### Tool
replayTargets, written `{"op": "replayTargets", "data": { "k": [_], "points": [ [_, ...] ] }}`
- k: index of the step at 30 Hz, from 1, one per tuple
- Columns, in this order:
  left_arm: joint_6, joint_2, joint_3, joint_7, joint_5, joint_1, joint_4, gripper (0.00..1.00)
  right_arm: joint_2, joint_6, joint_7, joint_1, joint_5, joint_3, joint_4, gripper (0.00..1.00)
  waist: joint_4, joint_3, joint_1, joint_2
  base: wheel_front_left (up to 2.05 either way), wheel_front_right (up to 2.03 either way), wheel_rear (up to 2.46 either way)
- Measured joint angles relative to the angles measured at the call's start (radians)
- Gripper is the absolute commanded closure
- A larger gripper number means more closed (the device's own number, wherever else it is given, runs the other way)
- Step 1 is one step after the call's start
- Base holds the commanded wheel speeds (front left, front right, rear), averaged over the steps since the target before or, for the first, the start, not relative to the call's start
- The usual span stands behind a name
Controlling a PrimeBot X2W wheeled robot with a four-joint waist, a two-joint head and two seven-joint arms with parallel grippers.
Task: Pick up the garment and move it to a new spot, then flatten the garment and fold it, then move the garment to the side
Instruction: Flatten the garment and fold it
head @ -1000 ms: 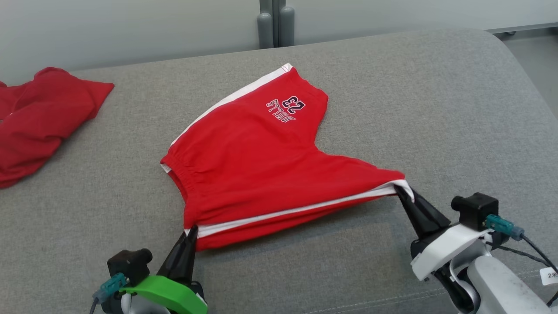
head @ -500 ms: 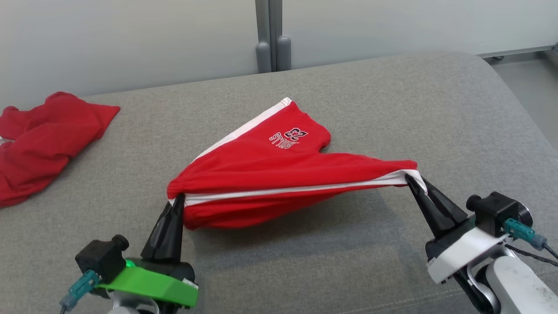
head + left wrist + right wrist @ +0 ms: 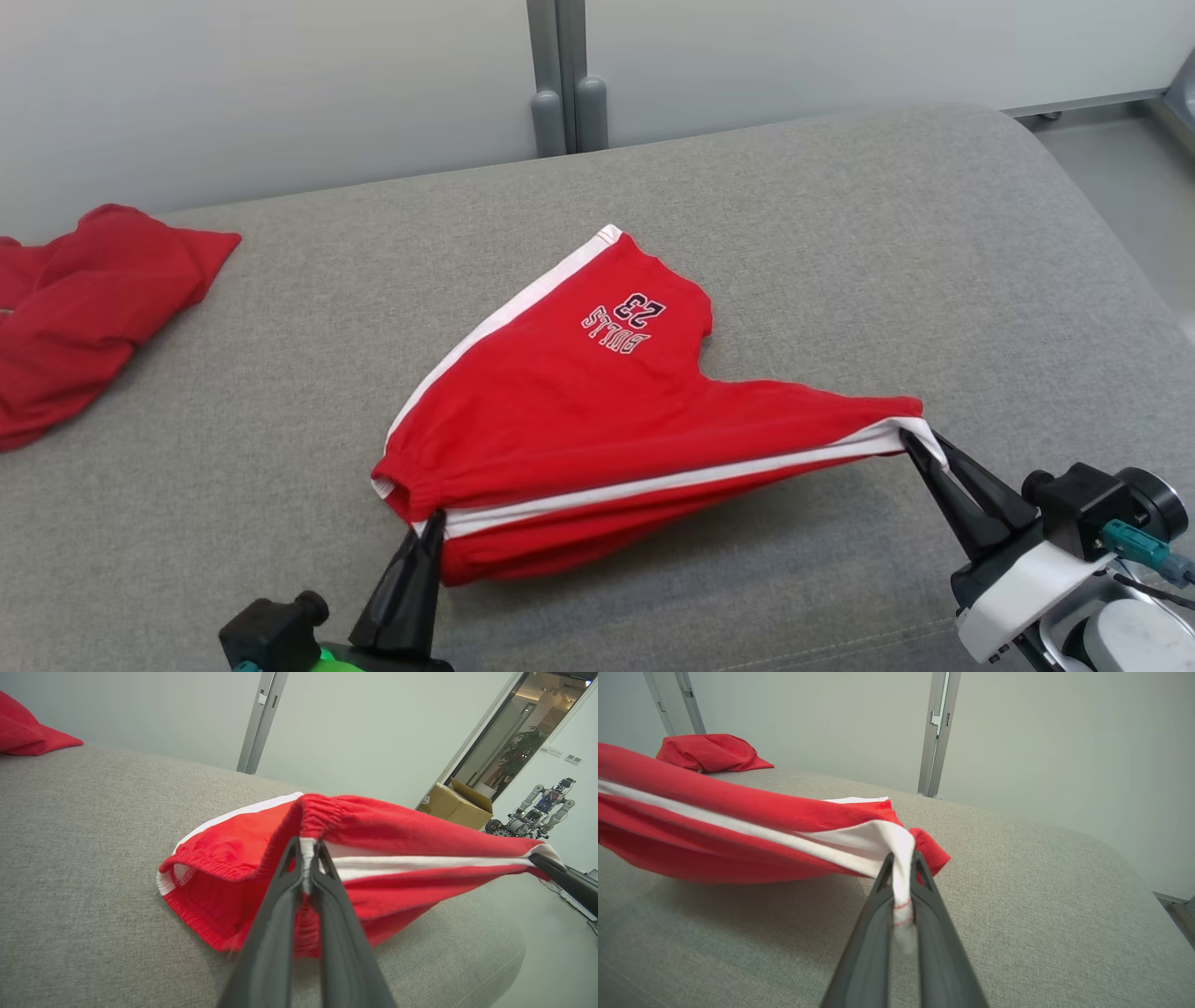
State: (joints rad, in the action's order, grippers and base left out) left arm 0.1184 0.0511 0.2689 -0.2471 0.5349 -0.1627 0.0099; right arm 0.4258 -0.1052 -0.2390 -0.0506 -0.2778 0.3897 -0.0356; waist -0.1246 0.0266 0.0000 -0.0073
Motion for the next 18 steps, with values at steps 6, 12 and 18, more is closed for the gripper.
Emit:
{"op": "replayTargets", "data": {
  "k": [6, 12, 18],
  "points": [
    [0.000, 0.000, 0.062, 0.029, -0.001, 0.003, 0.018, 1.00, 0.013, 0.000, 0.052, 0.005, -0.018, -0.001, -0.058, 1.00, 0.029, 0.004, 0.0000, 0.0000, 0.00, 0.00, 0.00],
    [0.000, -0.001, 0.089, 0.070, 0.016, 0.068, 0.057, 1.00, 0.026, -0.009, 0.129, 0.099, -0.031, 0.015, -0.115, 1.00, 0.077, 0.020, 0.0000, 0.0000, 0.00, 0.00, 0.00],
    [-0.012, -0.004, 0.100, 0.108, 0.035, 0.163, 0.113, 1.00, 0.059, -0.021, 0.223, 0.255, -0.028, 0.046, -0.168, 1.00, 0.129, 0.056, 0.0000, 0.0000, 0.00, 0.00, 0.00]
  ]
}}
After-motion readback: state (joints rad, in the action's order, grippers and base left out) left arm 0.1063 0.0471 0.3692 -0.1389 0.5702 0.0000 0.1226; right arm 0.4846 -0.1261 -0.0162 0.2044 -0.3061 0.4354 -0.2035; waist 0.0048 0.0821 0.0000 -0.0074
